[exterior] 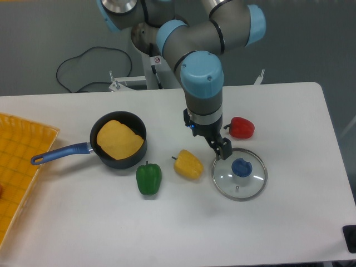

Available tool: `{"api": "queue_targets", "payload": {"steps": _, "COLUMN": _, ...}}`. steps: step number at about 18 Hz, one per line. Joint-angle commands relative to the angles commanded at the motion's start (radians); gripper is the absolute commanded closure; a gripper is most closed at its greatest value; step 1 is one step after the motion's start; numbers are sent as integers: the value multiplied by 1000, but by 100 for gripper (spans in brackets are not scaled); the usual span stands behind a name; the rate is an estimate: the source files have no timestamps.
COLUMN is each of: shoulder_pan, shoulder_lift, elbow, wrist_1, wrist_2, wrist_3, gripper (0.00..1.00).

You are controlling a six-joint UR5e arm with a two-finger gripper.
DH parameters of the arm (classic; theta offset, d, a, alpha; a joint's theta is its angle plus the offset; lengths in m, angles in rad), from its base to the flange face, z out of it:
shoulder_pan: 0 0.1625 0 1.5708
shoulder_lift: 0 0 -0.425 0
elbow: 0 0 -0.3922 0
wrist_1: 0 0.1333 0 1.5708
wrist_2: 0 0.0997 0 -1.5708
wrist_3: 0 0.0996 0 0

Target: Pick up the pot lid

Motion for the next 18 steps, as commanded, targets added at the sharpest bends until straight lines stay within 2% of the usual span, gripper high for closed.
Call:
{"api": "queue_targets", "payload": {"steps": 6, "shoulder_pan": -3, "shoulder_lift": 3, "elbow": -5, "wrist_1": 2, "wrist_2": -3, "wrist_3": -2, "gripper": 0}}
{"api": "queue_targets", "payload": {"steps": 10, "shoulder_pan": -3, "shoulder_lift": 5, "elbow": -52, "wrist_1": 14, "wrist_2": -17, "wrist_3": -11, "gripper": 0}}
{"api": "queue_targets", "payload": {"steps": 13, "shoulder_pan": -2, "shoulder_lift": 6, "elbow": -60, "wrist_1": 15, "wrist_2": -17, "wrist_3": -20, "gripper": 0}}
{"api": "queue_targets", "payload": {"steps": 18, "shoulder_pan": 18, "shoulder_lift": 5, "elbow": -64, "wrist_1": 35, "wrist_2": -77, "wrist_3": -78, "gripper": 0}}
